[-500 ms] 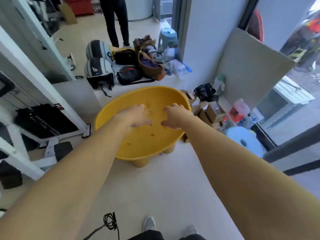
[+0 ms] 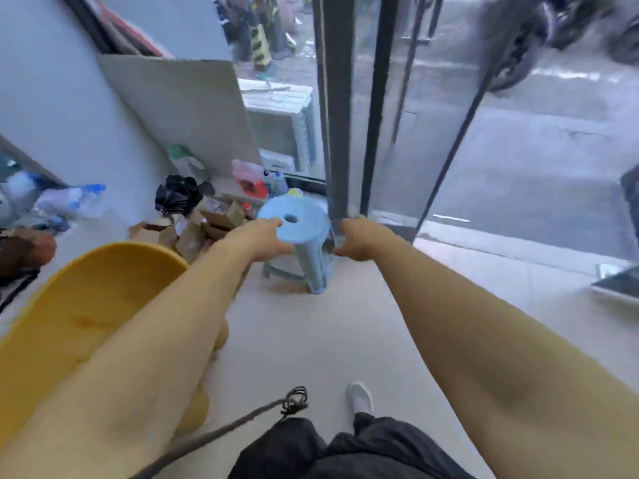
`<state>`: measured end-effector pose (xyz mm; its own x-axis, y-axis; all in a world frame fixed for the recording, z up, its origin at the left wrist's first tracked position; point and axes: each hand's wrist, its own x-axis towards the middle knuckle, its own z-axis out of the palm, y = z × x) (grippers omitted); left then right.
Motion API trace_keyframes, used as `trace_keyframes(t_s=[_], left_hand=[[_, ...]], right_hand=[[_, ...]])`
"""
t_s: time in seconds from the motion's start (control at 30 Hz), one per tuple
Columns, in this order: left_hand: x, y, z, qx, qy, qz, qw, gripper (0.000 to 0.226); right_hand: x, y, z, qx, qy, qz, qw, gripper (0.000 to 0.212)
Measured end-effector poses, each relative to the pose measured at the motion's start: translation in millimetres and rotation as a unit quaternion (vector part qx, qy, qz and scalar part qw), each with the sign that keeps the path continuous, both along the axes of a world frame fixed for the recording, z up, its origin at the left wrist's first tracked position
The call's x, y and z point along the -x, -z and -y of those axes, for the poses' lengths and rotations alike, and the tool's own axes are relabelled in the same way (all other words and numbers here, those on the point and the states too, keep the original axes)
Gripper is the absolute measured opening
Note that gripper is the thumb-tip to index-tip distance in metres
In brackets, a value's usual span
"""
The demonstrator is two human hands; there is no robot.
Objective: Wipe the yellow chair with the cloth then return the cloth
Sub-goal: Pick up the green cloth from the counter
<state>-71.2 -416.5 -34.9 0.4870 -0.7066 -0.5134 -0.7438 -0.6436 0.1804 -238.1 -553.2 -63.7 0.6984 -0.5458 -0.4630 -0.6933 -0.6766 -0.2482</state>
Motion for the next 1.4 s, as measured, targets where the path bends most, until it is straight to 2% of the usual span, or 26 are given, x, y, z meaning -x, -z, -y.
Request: trace_keyframes(t_s=[0.1,0.2,0.23,0.33,0.5,0.77,0.93,1.1,1.2,1.4], left_hand=[[47,4,59,-0.012,0.127,0.031,0.991,0.083],[101,17,97,0.004,0.235,0.013,0.972,0.059],[121,21,105,0.008,0.262,0.0,0.965,0.058],[184,31,121,0.005,0.345,-0.029,0.938,0.073],[309,36,117,-0.008,0.437,-0.079,0.896,0.075],[555,24,79,-0.004,0.631,-0.071,0.772,0.073],[717,22,50,0.002,0.71,-0.077,0.7,0.073],[879,16,17,0.005,0.765,-0.087,0.638,0.072],[962,12,6,0.015,0.791,-0.087,0.606,0.071],[1094,11,20,0.025,0.815,-0.084,0.572,0.072]], right_hand=[[70,-8,16,-0.014,0.112,0.009,0.994,0.062],[140,-7,14,-0.017,0.224,0.006,0.974,0.057],[163,-8,9,-0.017,0.258,0.005,0.966,0.056],[237,-7,-20,-0.016,0.35,-0.01,0.936,0.059],[364,-11,-93,-0.022,0.484,-0.057,0.873,0.057],[564,-25,-209,0.001,0.665,-0.031,0.746,0.059],[690,-26,-272,-0.007,0.748,-0.015,0.663,0.056],[815,-29,-320,-0.008,0.8,0.006,0.601,0.061],[887,-36,-333,-0.002,0.813,0.019,0.582,0.062],[1003,-43,-324,0.017,0.83,0.047,0.556,0.058]])
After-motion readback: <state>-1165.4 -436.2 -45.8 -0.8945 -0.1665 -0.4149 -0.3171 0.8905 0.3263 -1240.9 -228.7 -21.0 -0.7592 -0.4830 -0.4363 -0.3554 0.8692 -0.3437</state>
